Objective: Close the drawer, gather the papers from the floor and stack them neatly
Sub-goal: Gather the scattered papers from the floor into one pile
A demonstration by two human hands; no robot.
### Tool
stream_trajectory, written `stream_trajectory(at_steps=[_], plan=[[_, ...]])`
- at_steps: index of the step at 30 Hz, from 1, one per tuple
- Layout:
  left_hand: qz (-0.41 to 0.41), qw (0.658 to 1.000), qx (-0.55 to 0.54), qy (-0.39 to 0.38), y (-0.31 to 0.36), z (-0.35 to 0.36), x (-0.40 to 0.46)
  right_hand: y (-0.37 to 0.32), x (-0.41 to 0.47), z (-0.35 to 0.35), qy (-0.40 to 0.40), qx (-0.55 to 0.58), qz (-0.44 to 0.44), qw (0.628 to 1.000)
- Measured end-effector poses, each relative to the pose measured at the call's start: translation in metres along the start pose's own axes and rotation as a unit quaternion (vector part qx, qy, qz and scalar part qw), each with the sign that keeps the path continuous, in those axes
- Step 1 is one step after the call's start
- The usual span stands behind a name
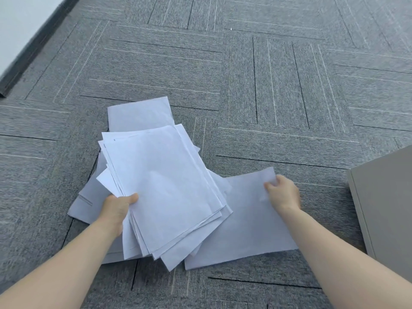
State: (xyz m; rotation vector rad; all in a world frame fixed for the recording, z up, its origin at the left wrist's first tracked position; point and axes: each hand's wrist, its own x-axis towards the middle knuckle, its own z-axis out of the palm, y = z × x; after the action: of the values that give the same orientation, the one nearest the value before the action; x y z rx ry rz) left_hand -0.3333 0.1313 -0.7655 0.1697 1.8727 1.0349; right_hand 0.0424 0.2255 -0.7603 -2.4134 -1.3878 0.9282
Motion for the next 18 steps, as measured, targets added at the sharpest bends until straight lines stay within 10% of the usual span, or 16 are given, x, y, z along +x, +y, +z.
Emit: stream_trajectory(at_steps=[18], plan=[[-0.033, 0.999, -0.009, 0.042, -0.003, -0.008, 0.003, -0.105, 0.016, -0.083, 0.333, 0.165, -0.128, 0.919]])
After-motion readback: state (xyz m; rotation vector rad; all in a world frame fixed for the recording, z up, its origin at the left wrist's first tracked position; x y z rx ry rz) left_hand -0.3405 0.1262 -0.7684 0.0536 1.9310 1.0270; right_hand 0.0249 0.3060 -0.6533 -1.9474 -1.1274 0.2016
